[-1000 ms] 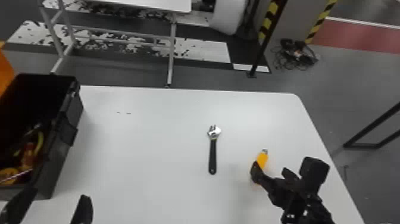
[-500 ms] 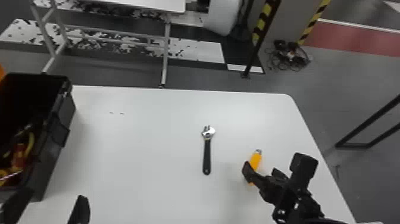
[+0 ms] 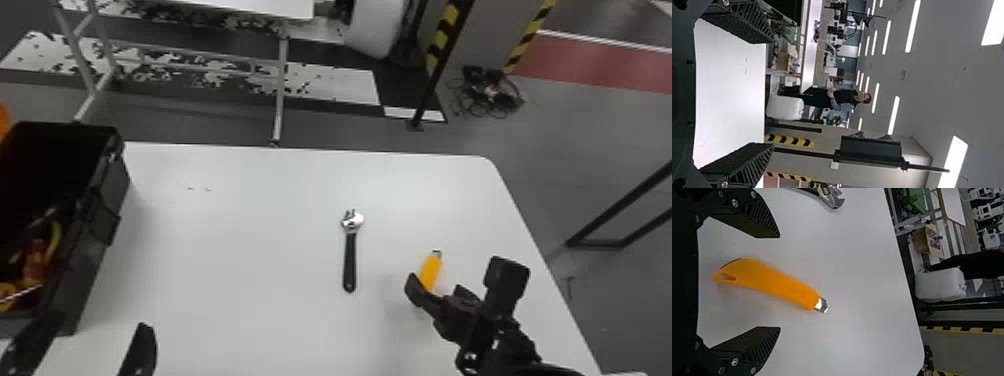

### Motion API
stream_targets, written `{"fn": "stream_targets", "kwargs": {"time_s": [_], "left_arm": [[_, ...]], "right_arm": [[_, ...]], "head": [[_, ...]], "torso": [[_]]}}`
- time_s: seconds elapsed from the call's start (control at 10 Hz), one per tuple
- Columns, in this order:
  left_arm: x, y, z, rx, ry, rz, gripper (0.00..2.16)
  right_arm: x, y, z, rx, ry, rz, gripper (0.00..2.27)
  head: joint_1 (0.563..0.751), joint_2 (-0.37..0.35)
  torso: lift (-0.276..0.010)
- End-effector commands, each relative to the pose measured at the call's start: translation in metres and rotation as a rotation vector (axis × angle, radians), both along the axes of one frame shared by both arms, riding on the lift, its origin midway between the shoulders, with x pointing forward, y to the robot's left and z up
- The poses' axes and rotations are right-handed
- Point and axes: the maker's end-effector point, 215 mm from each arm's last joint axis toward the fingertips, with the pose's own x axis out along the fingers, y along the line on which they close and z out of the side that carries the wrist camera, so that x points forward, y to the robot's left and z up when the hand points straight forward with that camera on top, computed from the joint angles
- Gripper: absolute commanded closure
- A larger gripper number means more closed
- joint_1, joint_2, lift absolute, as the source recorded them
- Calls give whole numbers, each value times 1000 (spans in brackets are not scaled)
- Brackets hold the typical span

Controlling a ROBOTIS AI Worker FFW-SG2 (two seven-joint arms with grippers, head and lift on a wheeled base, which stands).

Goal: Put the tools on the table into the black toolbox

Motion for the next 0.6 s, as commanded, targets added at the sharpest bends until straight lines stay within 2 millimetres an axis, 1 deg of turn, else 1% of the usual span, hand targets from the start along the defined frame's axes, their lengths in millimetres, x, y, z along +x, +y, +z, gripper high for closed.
{"fn": "stream_targets", "kwargs": {"time_s": [0.0, 0.3, 0.5], "left_arm": [[0, 0, 0, 1, -1, -1, 53], [0, -1, -1, 0, 1, -3, 53], [0, 0, -1, 1, 1, -4, 53]], "right_arm": [[-1, 2, -5, 4, 9, 2, 188], [0, 3, -6, 5, 10, 3, 211], [1, 2, -7, 0, 13, 4, 282]], "head": [[695, -182], [695, -177], [695, -177]], "torso": [[-75], [-75], [-75]]}}
